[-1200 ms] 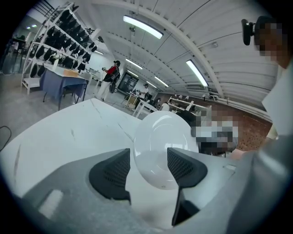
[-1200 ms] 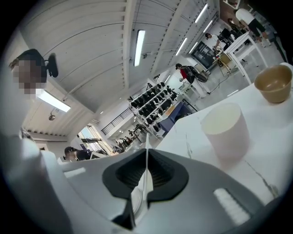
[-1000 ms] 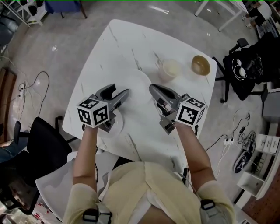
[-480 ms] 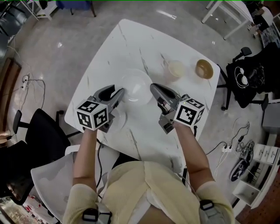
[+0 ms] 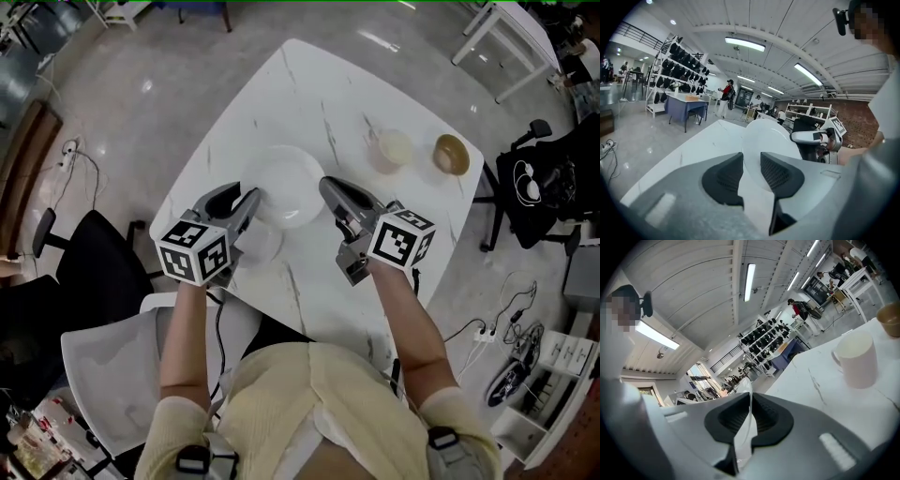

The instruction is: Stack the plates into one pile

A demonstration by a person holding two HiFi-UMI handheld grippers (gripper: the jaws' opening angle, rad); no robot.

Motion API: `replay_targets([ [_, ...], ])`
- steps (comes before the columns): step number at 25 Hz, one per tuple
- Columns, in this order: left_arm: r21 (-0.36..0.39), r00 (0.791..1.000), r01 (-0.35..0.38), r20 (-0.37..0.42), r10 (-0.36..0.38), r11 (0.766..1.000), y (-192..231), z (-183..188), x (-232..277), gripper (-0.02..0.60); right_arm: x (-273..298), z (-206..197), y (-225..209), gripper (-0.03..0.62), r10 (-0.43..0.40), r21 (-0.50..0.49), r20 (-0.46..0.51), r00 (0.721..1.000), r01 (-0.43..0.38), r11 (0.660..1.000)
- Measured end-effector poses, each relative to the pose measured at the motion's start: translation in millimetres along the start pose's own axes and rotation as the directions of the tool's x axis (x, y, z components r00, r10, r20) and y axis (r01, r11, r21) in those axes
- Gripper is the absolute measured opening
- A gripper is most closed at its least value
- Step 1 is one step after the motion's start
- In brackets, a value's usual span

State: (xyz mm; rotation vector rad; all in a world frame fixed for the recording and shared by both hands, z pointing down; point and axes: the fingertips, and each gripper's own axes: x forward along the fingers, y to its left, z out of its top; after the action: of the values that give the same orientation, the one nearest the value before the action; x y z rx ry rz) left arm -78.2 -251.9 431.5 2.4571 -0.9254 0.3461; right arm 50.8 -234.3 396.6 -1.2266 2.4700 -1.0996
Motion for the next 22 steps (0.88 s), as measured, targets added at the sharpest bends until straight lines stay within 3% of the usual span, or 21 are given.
replay_targets([
  [12, -0.045, 0.991, -0.133, -0.002, 0.133, 0.990, 22, -24, -53, 0.112, 31, -38, 24, 0.026, 0.035, -0.012, -0.104, 0.994, -0.037, 0.999],
  [22, -0.069, 0.977, -0.208, -0.053, 0.205, 0.976, 33, -60, -76, 0.109, 46, -82, 22, 0.032, -0.001, -0.023, -0.221, 0.975, -0.004, 1.000],
])
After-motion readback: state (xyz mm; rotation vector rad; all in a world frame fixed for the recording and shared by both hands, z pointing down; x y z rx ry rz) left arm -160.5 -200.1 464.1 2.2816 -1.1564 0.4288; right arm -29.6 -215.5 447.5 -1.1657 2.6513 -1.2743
